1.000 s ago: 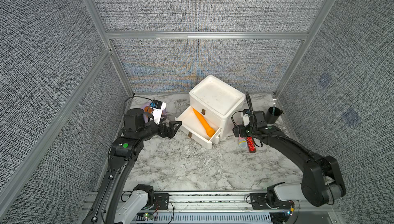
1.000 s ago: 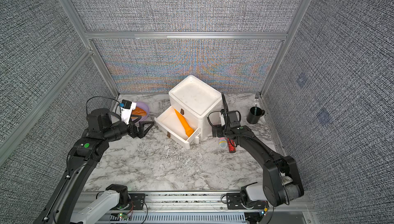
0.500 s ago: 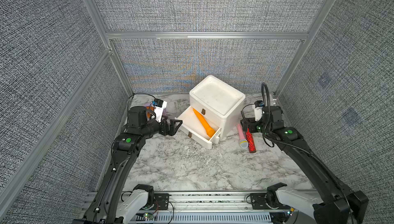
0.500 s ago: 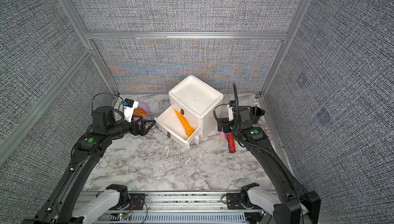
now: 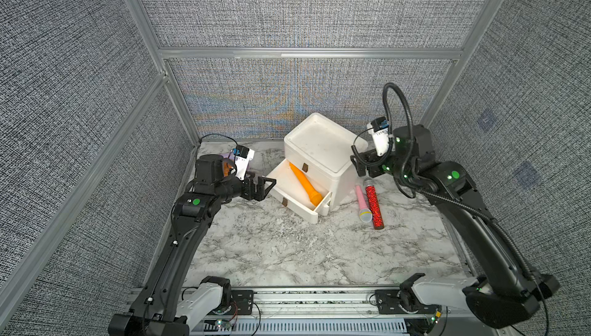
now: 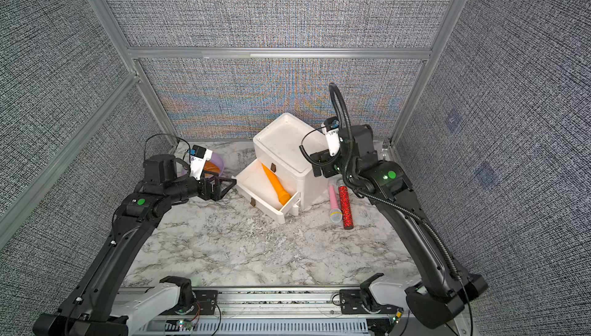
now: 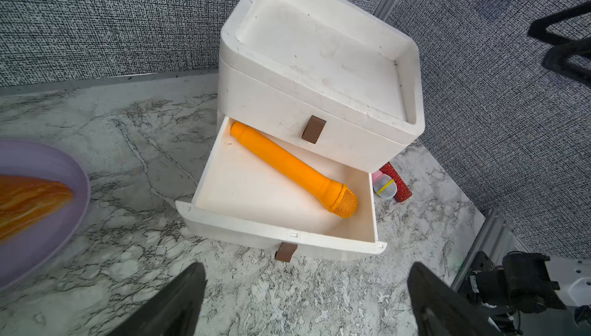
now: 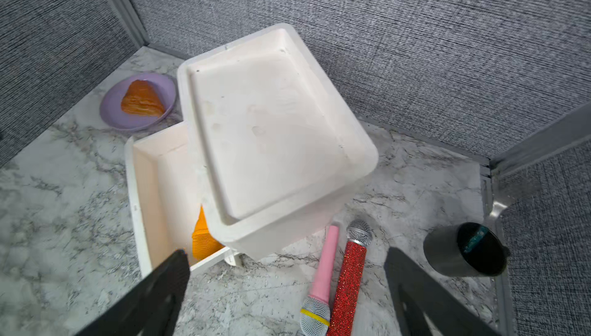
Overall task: Take the microphone out of the drawer
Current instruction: Pick up the microphone from the drawer.
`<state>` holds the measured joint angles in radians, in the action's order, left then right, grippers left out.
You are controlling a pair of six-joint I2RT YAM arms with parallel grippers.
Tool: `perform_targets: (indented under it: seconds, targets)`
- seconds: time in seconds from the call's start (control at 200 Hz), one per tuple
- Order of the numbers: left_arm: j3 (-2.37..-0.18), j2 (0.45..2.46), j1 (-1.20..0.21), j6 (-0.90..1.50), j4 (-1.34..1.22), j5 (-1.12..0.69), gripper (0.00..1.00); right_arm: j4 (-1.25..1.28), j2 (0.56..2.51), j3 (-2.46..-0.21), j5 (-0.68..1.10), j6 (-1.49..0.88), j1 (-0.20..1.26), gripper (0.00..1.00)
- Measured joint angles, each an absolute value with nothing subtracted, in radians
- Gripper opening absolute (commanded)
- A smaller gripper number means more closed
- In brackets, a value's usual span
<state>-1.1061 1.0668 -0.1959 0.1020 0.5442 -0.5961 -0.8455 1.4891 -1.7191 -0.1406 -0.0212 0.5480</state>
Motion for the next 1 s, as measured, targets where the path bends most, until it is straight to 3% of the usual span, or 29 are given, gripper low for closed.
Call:
perform_targets:
  seconds: [0.18, 0.53, 0.996]
  targets:
    - [-1.142, 1.112, -0.196, 0.12, 0.543, -0.524, 1.0, -0.908, 1.615, -1.842, -0.121, -0.005, 0.626, 0.98]
    - [-1.044, 0.996, -0.197, 0.141, 0.524, -0.445, 1.0, -0.846, 1.722, -1.747, -0.01, -0.004, 0.767, 0.98]
    - [-1.039, 0.88, -0.199, 0.009, 0.571, -0.475, 1.0, -0.751, 1.922, -1.737, 0.025, -0.085, 0.817, 0.98]
